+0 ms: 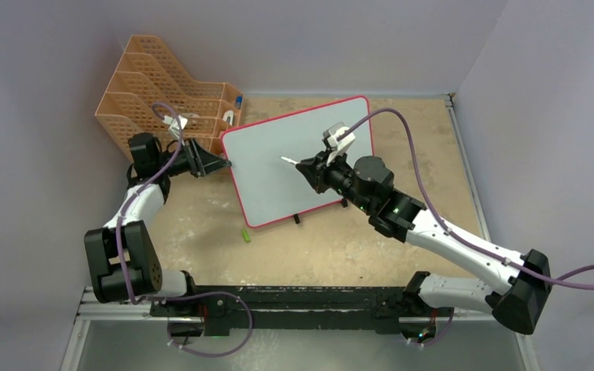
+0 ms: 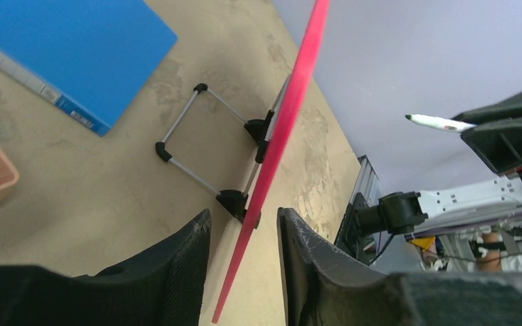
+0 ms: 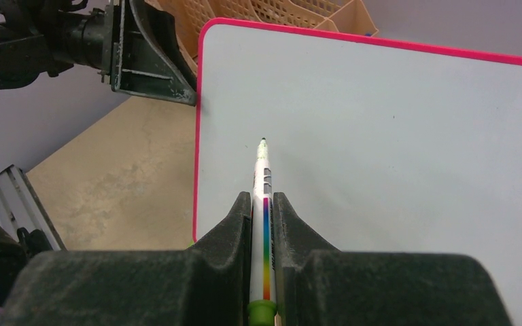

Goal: Write a sentence on the whiteboard

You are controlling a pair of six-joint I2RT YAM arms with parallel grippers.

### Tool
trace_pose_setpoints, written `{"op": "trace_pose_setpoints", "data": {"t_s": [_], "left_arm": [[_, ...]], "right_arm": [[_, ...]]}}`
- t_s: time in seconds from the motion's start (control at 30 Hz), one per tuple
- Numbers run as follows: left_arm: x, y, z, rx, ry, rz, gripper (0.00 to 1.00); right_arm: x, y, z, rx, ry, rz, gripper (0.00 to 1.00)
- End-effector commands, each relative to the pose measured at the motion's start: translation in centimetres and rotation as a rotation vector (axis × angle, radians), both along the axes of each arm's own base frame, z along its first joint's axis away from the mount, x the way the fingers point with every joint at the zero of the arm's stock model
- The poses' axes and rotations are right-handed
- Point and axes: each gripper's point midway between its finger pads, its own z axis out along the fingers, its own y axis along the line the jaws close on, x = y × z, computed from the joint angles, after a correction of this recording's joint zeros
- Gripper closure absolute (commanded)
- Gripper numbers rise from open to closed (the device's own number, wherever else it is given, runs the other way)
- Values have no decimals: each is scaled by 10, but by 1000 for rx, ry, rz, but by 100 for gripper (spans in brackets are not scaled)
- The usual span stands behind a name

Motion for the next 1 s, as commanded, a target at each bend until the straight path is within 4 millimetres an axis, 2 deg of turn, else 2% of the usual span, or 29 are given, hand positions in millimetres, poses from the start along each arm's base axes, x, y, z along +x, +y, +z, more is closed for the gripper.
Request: {"op": "trace_pose_setpoints", "data": {"t_s": [0.0,0.33,0.97], "left_arm": [[-3,-4,33,-10,-183,-124,63],[2,-4,25,-38,-173,-179,70],[-1,-14,13,-21,-200,-227,93]], "right_arm": [[0,9,30,66,-70,26,100],[4,21,28,57,-74,35,100],[5,39,23,43,-80,45,100]]}}
